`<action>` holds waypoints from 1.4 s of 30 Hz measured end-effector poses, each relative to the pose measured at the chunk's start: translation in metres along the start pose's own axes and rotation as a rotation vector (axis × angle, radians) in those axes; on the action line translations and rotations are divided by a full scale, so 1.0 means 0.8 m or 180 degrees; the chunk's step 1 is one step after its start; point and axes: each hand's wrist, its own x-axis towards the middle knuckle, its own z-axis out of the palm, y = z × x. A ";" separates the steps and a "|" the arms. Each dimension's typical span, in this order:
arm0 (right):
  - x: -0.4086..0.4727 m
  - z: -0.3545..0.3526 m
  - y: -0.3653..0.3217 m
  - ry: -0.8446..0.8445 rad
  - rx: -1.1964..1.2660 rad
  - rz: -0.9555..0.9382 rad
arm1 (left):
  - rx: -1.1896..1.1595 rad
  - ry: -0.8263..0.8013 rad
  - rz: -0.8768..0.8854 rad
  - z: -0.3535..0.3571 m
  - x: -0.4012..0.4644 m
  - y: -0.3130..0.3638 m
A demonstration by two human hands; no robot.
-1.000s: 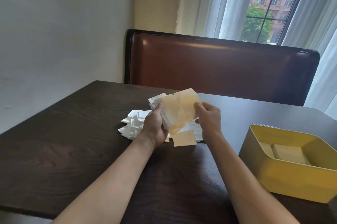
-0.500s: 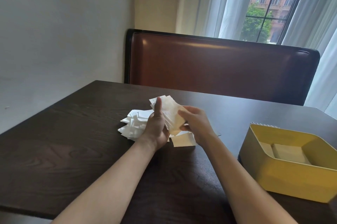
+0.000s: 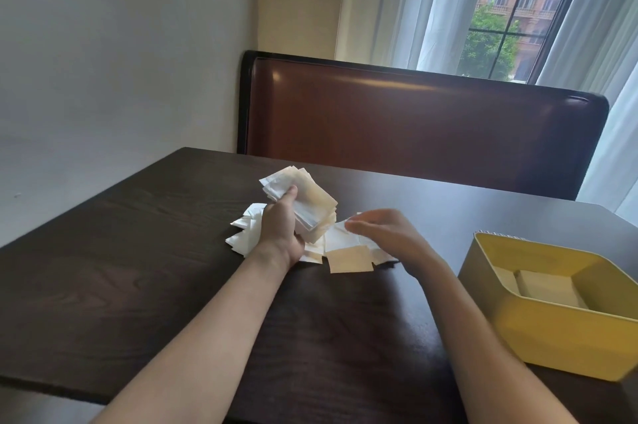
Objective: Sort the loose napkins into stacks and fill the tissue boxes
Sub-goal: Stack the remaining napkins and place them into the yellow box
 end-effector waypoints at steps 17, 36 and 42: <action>-0.016 -0.020 -0.003 -0.0412 0.2259 -0.0680 | 0.0261 0.0055 -0.0070 -0.004 -0.003 0.002; 0.012 -0.012 0.035 0.1575 0.0394 -0.0202 | 0.0711 -0.1066 -0.0577 0.006 -0.021 -0.023; 0.027 -0.004 0.066 0.0953 -0.1435 0.0677 | 0.0226 -0.0584 -0.0467 0.001 -0.007 -0.018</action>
